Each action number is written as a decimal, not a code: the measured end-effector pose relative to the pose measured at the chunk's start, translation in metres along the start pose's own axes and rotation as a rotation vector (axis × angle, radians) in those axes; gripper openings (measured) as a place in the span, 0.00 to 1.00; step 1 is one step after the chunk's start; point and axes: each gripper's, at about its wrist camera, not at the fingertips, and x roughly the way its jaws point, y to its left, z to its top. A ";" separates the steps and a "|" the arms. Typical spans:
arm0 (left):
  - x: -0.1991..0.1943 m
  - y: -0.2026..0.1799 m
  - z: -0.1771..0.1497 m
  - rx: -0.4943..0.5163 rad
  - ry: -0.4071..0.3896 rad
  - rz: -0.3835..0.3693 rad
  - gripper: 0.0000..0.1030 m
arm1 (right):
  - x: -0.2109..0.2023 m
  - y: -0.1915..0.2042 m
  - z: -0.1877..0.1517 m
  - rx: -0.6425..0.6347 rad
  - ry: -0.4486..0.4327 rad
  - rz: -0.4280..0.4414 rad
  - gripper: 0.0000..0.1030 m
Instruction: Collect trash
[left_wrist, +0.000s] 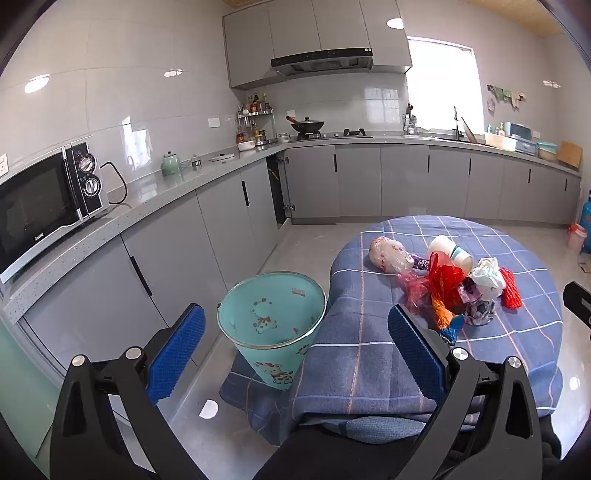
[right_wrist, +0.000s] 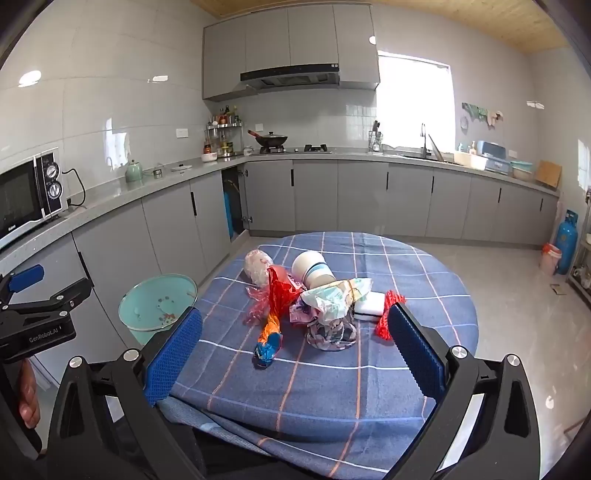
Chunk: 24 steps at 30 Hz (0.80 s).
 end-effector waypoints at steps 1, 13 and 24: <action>0.000 0.000 0.000 0.001 0.001 0.002 0.95 | 0.000 0.000 0.000 -0.001 -0.002 -0.002 0.96; -0.002 -0.005 -0.001 0.005 -0.005 0.005 0.95 | -0.003 -0.003 0.001 0.009 0.000 -0.007 0.96; 0.001 0.001 0.000 0.005 -0.009 0.004 0.95 | 0.007 -0.007 -0.002 0.029 0.019 -0.002 0.96</action>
